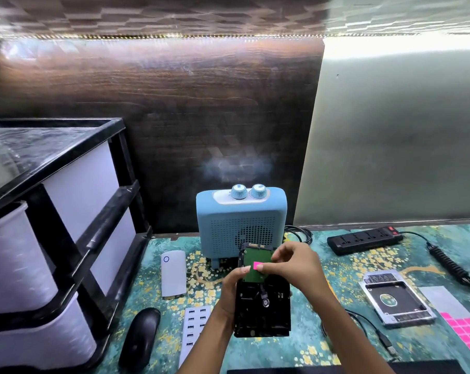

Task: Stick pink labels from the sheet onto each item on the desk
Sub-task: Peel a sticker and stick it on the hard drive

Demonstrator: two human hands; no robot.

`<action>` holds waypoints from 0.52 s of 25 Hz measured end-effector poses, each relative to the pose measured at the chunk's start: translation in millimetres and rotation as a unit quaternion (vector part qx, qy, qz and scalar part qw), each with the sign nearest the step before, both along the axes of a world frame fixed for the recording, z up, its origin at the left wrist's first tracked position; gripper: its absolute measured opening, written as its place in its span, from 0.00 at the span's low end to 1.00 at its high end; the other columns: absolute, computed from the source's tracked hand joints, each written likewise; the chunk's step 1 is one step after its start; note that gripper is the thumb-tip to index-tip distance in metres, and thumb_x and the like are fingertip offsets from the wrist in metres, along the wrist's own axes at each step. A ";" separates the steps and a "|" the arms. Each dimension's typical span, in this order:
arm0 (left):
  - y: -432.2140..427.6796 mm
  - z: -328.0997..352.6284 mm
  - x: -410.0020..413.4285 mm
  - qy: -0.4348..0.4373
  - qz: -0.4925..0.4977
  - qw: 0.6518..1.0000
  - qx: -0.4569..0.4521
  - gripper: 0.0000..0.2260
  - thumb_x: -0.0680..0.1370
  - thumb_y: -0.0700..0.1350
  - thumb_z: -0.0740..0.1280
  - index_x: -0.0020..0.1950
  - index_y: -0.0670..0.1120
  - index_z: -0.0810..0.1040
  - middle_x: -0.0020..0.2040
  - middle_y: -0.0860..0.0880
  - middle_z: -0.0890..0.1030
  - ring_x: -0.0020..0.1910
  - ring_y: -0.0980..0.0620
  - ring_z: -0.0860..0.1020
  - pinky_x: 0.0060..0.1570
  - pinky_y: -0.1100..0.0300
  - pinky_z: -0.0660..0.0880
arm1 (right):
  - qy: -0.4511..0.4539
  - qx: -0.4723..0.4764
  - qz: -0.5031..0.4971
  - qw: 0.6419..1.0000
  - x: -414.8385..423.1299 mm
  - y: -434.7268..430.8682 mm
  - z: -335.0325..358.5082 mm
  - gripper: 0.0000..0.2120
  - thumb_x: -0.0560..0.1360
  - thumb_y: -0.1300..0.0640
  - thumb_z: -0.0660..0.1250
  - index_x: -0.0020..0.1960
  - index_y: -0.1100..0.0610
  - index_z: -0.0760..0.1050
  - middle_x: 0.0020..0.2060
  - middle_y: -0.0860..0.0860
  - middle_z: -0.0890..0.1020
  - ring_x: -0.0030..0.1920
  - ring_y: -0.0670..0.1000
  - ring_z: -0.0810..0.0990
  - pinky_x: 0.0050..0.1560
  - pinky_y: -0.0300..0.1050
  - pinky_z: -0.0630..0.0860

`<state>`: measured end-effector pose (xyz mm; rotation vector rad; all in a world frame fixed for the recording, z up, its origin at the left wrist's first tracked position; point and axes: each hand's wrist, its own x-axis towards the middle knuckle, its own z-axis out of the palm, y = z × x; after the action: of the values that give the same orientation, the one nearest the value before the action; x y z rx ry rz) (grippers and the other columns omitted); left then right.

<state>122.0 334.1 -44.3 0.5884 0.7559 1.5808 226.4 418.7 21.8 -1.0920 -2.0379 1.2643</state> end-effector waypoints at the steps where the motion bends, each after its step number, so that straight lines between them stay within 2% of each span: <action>1: 1.4 -0.9 -0.3 -0.004 0.006 1.000 0.001 0.27 0.54 0.53 0.78 0.46 0.38 0.82 0.41 0.40 0.84 0.40 0.43 0.82 0.43 0.53 0.79 | 0.009 0.009 -0.020 1.000 1.3 2.2 -3.0 0.19 0.53 0.50 0.81 0.34 0.55 0.73 0.29 0.48 0.74 0.31 0.47 0.72 0.29 0.37 0.68; 2: 2.7 -1.2 -0.3 -0.009 0.012 1.000 0.005 0.28 0.55 0.54 0.78 0.47 0.38 0.82 0.42 0.39 0.84 0.41 0.43 0.82 0.44 0.52 0.79 | 0.014 0.021 -0.039 0.999 1.8 3.3 -6.1 0.21 0.53 0.49 0.81 0.37 0.53 0.72 0.34 0.48 0.74 0.36 0.48 0.72 0.34 0.39 0.69; 5: 6.1 -1.9 -0.1 -0.012 0.033 0.999 0.029 0.31 0.60 0.59 0.77 0.53 0.39 0.82 0.49 0.40 0.84 0.48 0.43 0.82 0.51 0.50 0.79 | -0.012 0.022 -0.060 0.998 0.3 1.3 -20.8 0.30 0.56 0.44 0.78 0.53 0.46 0.70 0.53 0.49 0.73 0.57 0.52 0.70 0.55 0.49 0.72; 7: 6.3 -0.6 1.5 0.003 0.042 0.999 0.034 0.32 0.60 0.62 0.75 0.54 0.40 0.82 0.51 0.41 0.84 0.50 0.44 0.82 0.53 0.51 0.79 | -0.011 -0.023 -0.056 0.998 -1.1 0.1 -27.6 0.36 0.56 0.42 0.78 0.60 0.47 0.69 0.57 0.51 0.75 0.62 0.54 0.69 0.62 0.52 0.70; 9: 6.6 -3.6 0.9 0.004 0.054 0.998 0.021 0.34 0.59 0.63 0.75 0.55 0.40 0.82 0.53 0.41 0.83 0.52 0.44 0.82 0.54 0.50 0.79 | 0.008 -0.053 -0.047 0.997 -1.4 -0.5 -29.7 0.37 0.55 0.43 0.79 0.61 0.49 0.71 0.56 0.51 0.77 0.62 0.52 0.71 0.61 0.49 0.71; 11: 7.8 -10.4 -1.1 -0.001 0.078 0.997 0.005 0.38 0.60 0.64 0.75 0.59 0.38 0.78 0.58 0.36 0.79 0.56 0.40 0.79 0.58 0.46 0.76 | 0.032 -0.062 -0.049 0.996 -0.1 -1.8 -27.2 0.35 0.56 0.47 0.80 0.60 0.51 0.73 0.51 0.50 0.76 0.55 0.49 0.73 0.56 0.43 0.71; 13: 7.2 -13.0 -1.8 -0.009 0.071 0.997 0.006 0.41 0.60 0.64 0.74 0.62 0.37 0.75 0.61 0.34 0.76 0.59 0.38 0.77 0.61 0.43 0.73 | 0.060 -0.084 -0.060 0.993 0.0 -1.2 -27.8 0.33 0.56 0.52 0.80 0.59 0.54 0.75 0.48 0.49 0.76 0.50 0.47 0.74 0.53 0.42 0.71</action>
<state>120.3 341.3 -57.3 0.5379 0.7884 1.7197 226.3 417.6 -6.0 -1.1647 -1.7770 1.4244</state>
